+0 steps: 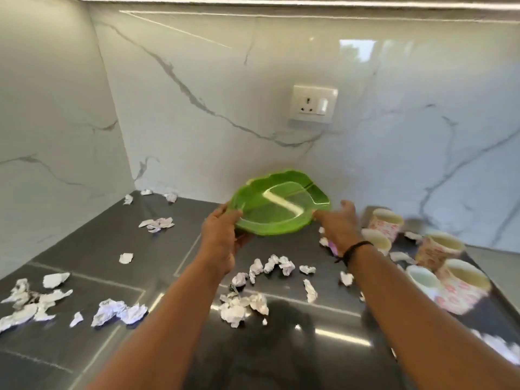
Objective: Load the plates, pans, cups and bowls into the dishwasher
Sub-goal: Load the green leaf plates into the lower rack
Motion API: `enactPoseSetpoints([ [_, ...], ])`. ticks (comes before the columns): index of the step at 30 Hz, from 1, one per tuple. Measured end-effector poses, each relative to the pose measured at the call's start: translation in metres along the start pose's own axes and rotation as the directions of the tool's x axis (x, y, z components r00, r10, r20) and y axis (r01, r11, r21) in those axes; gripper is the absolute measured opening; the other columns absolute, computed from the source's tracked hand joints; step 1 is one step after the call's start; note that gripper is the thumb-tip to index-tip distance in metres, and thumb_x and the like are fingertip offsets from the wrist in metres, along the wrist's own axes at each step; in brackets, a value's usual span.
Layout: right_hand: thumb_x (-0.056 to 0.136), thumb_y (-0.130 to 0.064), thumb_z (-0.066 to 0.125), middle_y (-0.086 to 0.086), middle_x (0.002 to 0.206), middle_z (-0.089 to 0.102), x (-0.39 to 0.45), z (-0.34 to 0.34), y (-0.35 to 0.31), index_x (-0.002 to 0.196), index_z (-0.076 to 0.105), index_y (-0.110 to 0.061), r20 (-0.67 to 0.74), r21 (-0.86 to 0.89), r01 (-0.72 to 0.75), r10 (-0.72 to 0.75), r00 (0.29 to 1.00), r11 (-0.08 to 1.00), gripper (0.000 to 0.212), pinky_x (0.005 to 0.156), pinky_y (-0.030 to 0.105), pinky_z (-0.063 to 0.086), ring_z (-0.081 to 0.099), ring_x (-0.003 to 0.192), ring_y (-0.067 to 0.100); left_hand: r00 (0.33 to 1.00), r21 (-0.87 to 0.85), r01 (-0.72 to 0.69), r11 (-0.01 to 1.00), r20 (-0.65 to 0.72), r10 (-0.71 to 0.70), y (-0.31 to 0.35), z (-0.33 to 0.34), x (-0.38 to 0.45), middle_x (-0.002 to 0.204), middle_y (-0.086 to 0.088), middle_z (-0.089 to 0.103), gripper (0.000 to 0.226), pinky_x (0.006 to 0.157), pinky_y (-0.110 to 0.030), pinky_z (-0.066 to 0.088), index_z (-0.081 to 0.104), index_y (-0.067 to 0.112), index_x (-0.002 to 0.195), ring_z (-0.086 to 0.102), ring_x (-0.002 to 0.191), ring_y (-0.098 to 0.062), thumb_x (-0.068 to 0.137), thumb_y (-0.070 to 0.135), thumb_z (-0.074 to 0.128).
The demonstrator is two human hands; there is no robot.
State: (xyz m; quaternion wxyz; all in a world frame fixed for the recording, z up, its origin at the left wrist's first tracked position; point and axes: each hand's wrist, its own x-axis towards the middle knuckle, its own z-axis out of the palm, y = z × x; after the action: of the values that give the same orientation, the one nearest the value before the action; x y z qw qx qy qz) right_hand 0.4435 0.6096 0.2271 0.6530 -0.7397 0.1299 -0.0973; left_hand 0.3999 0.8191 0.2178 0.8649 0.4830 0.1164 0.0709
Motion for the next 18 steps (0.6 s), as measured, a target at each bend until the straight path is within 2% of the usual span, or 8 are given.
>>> enactPoseSetpoints([
  [1,0.077,-0.016,0.073,0.013,0.102,0.058,-0.012,-0.021,-0.003,0.136,0.038,-0.01,-0.086,-0.181,0.088,-0.105,0.991,0.98,0.069,0.066,0.023,0.05,0.062,0.086,0.031,1.0,-0.01,0.002,1.0,0.016,-0.002,0.003,0.002,-0.006,0.084,-0.007,0.071,0.014,0.053,-0.031,0.055,0.064,0.015,0.1,0.07,0.068,-0.02,0.088,0.01,0.059],
  [2,0.077,-0.02,0.073,0.013,0.104,0.059,-0.024,-0.042,-0.006,0.141,0.035,-0.011,-0.146,-0.317,0.152,-0.206,0.967,0.936,0.075,0.072,0.02,0.048,0.061,0.098,0.031,1.0,-0.021,0.01,1.0,0.026,-0.009,0.005,0.005,-0.012,0.08,-0.005,0.071,0.011,0.054,-0.033,0.056,0.065,0.015,0.097,0.07,0.066,-0.02,0.086,0.013,0.062],
  [4,0.079,-0.026,0.073,0.012,0.118,0.059,-0.047,-0.083,-0.011,0.136,0.044,-0.014,-0.145,-0.471,0.242,-0.346,0.927,0.848,0.066,0.087,0.025,0.043,0.056,0.112,0.027,0.999,-0.035,0.019,0.999,0.044,-0.018,0.003,0.018,-0.024,0.077,-0.004,0.07,0.011,0.058,-0.035,0.057,0.065,0.016,0.092,0.068,0.068,-0.022,0.081,0.016,0.069],
  [6,0.081,-0.029,0.073,0.007,0.116,0.063,-0.067,-0.112,-0.018,0.125,0.057,-0.017,-0.089,-0.538,0.274,-0.377,0.922,0.797,0.048,0.089,0.028,0.043,0.059,0.106,0.022,0.996,0.004,0.006,1.0,0.09,-0.007,-0.005,0.035,-0.039,0.078,-0.008,0.071,0.009,0.064,-0.04,0.058,0.068,0.014,0.084,0.066,0.07,-0.026,0.077,0.016,0.074],
  [9,0.081,-0.028,0.075,0.003,0.098,0.069,-0.103,-0.161,-0.024,0.111,0.066,-0.017,0.057,-0.441,0.262,-0.264,0.963,0.858,0.033,0.082,0.031,0.051,0.065,0.089,0.019,0.951,0.104,0.028,0.994,0.304,-0.058,-0.033,0.077,-0.079,0.084,-0.02,0.071,0.007,0.072,-0.049,0.058,0.074,0.009,0.08,0.067,0.072,-0.033,0.075,0.012,0.076],
  [12,0.082,-0.02,0.074,0.006,0.077,0.072,-0.14,-0.217,-0.016,0.094,0.072,-0.011,0.201,-0.333,0.14,-0.074,0.977,0.933,0.015,0.064,0.027,0.053,0.064,0.069,0.018,0.855,0.237,0.006,0.971,0.502,-0.128,-0.073,0.132,-0.131,0.082,-0.019,0.072,0.008,0.064,-0.042,0.058,0.075,0.006,0.081,0.069,0.069,-0.033,0.074,0.01,0.077],
  [16,0.079,-0.012,0.074,0.011,0.077,0.073,-0.177,-0.316,0.013,0.088,0.074,-0.009,0.063,-0.432,0.062,-0.038,0.997,0.9,0.009,0.063,0.031,0.053,0.066,0.064,0.015,0.731,0.349,-0.061,0.935,0.653,-0.196,-0.129,0.209,-0.199,0.087,-0.02,0.073,0.014,0.07,-0.046,0.059,0.075,0.008,0.089,0.071,0.077,-0.036,0.075,0.013,0.076],
  [18,0.079,-0.013,0.075,0.008,0.073,0.071,-0.199,-0.383,0.032,0.083,0.074,-0.01,0.005,-0.47,0.005,-0.002,1.0,0.883,0.005,0.06,0.028,0.05,0.063,0.06,0.013,0.687,0.388,-0.117,0.914,0.696,-0.208,-0.165,0.253,-0.237,0.087,-0.019,0.073,0.017,0.073,-0.044,0.058,0.075,0.008,0.087,0.071,0.077,-0.034,0.072,0.015,0.079],
])
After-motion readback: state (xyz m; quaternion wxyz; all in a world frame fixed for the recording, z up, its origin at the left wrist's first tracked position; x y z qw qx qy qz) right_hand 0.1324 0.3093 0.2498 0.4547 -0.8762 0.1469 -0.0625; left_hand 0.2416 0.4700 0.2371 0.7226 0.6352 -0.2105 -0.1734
